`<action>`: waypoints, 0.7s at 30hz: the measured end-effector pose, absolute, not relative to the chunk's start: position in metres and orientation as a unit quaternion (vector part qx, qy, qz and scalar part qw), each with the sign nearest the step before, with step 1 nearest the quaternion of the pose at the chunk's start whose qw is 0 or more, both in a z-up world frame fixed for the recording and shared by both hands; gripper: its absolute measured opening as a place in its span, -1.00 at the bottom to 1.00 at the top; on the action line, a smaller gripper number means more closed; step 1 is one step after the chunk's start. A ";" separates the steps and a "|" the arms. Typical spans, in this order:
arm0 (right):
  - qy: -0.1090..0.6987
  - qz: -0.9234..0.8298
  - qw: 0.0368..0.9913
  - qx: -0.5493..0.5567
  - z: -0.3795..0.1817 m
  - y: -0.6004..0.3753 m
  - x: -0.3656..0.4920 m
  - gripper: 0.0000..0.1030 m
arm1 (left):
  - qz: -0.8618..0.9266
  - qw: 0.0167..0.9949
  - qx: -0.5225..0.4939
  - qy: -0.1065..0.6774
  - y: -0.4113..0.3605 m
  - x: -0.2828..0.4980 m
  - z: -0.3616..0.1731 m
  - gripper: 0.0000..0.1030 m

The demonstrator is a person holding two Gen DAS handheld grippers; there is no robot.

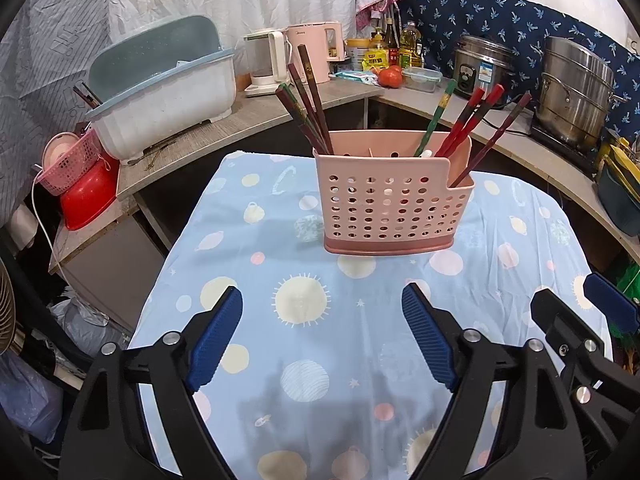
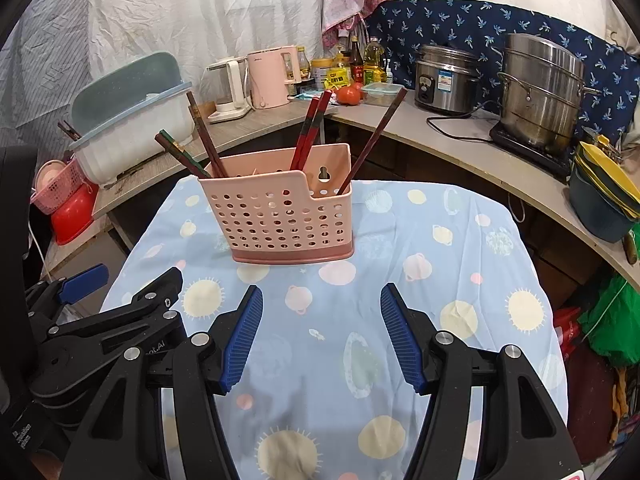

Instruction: Organize utensils

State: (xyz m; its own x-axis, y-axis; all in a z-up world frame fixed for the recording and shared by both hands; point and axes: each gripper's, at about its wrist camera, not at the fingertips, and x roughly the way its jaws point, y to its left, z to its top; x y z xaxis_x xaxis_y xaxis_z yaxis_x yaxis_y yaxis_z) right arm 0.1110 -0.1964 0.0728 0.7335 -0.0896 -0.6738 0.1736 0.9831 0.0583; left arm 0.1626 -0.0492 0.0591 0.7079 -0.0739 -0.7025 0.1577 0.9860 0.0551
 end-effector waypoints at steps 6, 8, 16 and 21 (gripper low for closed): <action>0.361 -0.079 0.927 0.064 0.070 -0.200 0.111 0.31 | -0.059 0.922 0.058 0.379 -0.047 0.163 0.056 0.68; 0.360 -0.085 0.927 0.065 0.069 -0.203 0.110 0.47 | -0.060 0.921 0.056 0.380 -0.046 0.164 0.056 0.73; 0.363 -0.092 0.925 0.067 0.067 -0.208 0.110 0.63 | -0.058 0.920 0.059 0.384 -0.045 0.165 0.054 0.80; 0.363 -0.098 0.924 0.066 0.067 -0.209 0.110 0.67 | -0.057 0.920 0.060 0.384 -0.045 0.165 0.053 0.85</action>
State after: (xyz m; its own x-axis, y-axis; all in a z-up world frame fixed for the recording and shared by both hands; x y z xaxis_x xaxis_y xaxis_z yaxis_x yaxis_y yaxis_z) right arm 0.1099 -0.2085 0.0666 0.7168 -0.1326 -0.6845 0.2285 0.9722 0.0510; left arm 0.1652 -0.0452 0.0529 0.6983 -0.0595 -0.7133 0.1517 0.9862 0.0662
